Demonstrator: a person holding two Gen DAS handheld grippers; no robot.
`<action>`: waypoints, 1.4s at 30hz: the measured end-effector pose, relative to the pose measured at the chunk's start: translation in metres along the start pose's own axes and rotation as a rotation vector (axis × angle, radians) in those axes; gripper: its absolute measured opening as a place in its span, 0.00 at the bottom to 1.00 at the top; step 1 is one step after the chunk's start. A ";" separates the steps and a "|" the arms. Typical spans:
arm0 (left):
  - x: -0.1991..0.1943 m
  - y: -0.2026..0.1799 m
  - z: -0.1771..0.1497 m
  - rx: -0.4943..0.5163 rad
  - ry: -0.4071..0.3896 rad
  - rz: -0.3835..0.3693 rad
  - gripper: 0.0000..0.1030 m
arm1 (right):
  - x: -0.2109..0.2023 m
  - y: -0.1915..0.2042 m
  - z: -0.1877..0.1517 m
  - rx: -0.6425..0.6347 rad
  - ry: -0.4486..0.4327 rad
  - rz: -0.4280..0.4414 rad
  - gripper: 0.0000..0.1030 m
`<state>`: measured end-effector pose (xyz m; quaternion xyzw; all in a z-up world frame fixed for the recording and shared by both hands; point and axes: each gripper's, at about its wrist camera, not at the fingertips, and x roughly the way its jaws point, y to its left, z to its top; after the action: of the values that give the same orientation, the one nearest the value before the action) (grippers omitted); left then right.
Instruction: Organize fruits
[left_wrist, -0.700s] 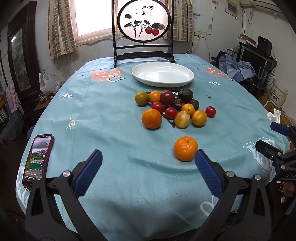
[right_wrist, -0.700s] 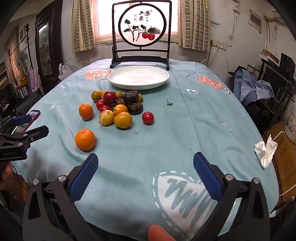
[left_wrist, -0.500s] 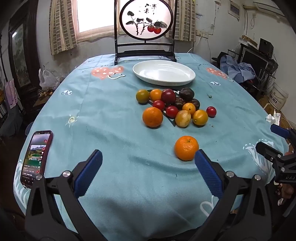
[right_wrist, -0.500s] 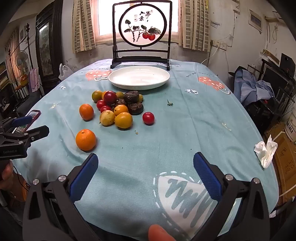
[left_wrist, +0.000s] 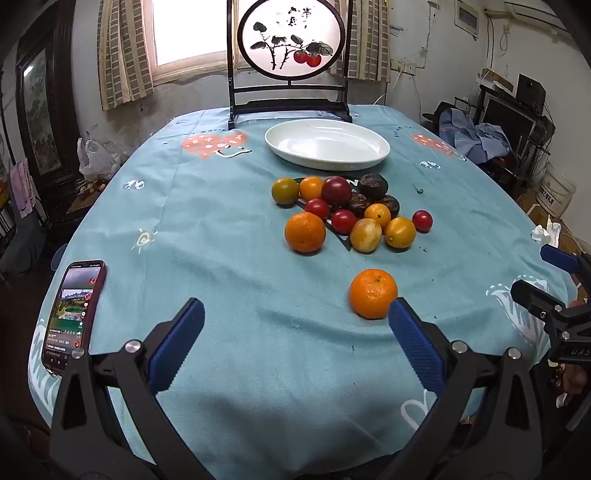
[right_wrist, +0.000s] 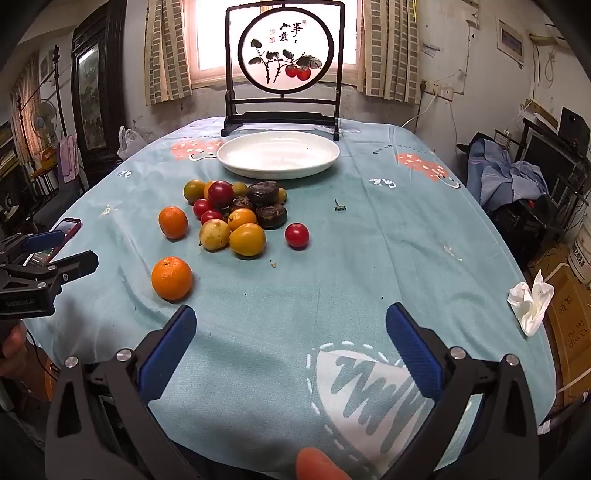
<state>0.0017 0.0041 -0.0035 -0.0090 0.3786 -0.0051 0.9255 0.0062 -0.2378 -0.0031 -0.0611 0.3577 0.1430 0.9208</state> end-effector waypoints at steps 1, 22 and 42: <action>0.000 0.000 0.000 0.002 0.001 0.001 0.98 | 0.000 0.000 0.000 0.000 0.000 -0.001 0.99; 0.001 0.000 -0.002 0.009 0.001 0.004 0.98 | -0.001 0.001 0.000 -0.002 -0.002 -0.001 0.99; 0.001 0.000 -0.002 0.012 0.001 0.005 0.98 | 0.000 0.001 0.001 -0.004 -0.002 -0.003 0.99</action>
<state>0.0011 0.0040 -0.0059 -0.0025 0.3793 -0.0051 0.9253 0.0059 -0.2365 -0.0026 -0.0633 0.3563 0.1425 0.9213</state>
